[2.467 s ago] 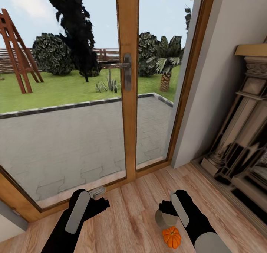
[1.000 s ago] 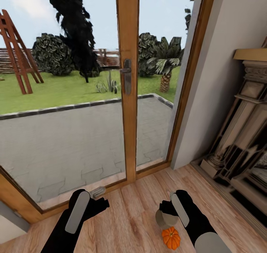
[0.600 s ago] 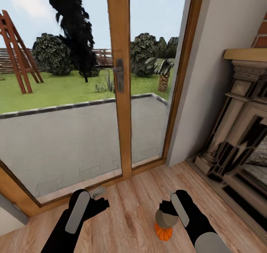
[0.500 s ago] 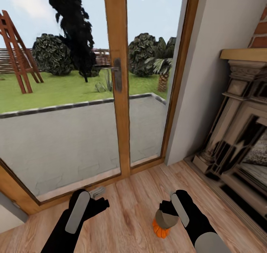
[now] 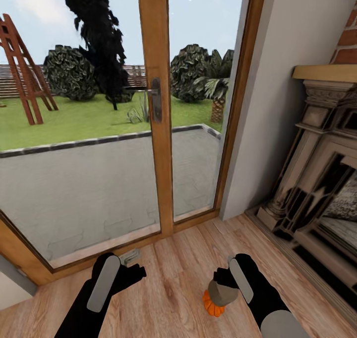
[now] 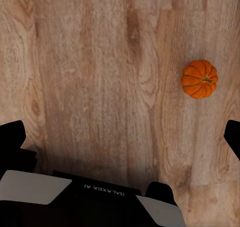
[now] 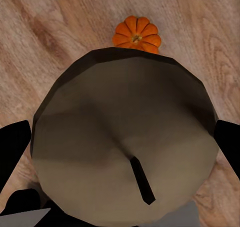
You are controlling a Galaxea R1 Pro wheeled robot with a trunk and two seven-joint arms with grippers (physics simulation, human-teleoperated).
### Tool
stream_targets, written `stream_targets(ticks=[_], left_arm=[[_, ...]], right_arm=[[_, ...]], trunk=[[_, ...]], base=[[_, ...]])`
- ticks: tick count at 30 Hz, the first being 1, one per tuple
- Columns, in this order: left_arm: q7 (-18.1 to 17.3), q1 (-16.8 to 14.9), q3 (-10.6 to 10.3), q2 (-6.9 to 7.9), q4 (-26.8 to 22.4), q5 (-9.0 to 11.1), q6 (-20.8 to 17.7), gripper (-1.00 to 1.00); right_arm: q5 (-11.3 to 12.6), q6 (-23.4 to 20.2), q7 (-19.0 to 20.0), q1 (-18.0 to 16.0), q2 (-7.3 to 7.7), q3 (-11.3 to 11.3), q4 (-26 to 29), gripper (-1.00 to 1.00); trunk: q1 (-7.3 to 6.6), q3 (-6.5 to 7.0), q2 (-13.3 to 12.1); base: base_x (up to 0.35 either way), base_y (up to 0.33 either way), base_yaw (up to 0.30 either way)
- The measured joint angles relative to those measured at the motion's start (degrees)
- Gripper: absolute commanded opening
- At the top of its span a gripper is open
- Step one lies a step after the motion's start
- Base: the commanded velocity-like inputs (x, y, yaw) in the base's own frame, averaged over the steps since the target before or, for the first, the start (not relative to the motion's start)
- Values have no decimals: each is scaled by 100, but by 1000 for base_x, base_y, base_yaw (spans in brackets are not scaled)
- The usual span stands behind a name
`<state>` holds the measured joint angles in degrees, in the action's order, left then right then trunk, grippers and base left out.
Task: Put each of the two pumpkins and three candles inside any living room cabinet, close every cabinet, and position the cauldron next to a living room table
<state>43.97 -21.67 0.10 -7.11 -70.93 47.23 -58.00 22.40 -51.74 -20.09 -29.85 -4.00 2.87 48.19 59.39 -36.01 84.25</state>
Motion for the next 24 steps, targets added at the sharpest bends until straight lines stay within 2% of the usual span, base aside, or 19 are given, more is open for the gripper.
stream_targets(ticks=[16, 20, 24], left_arm=[[0, 0, 6, -2, 0, -5, 8, 100], [1, 0, 10, -1, -4, -2, 7, 100], [-1, 0, 9, -7, 2, -1, 9, 100]], right_arm=[[-8, -1, -2, 1, 27, -3, 0, -100], [29, 11, -4, 1, 24, 1, -1, -100], [46, 18, -10, 0, 28, -8, 0, -100]], trunk=[[0, 0, 0], [2, 0, 0], [1, 0, 0]], base=[[41, 63, 0], [-125, 244, 0], [-93, 14, 0]])
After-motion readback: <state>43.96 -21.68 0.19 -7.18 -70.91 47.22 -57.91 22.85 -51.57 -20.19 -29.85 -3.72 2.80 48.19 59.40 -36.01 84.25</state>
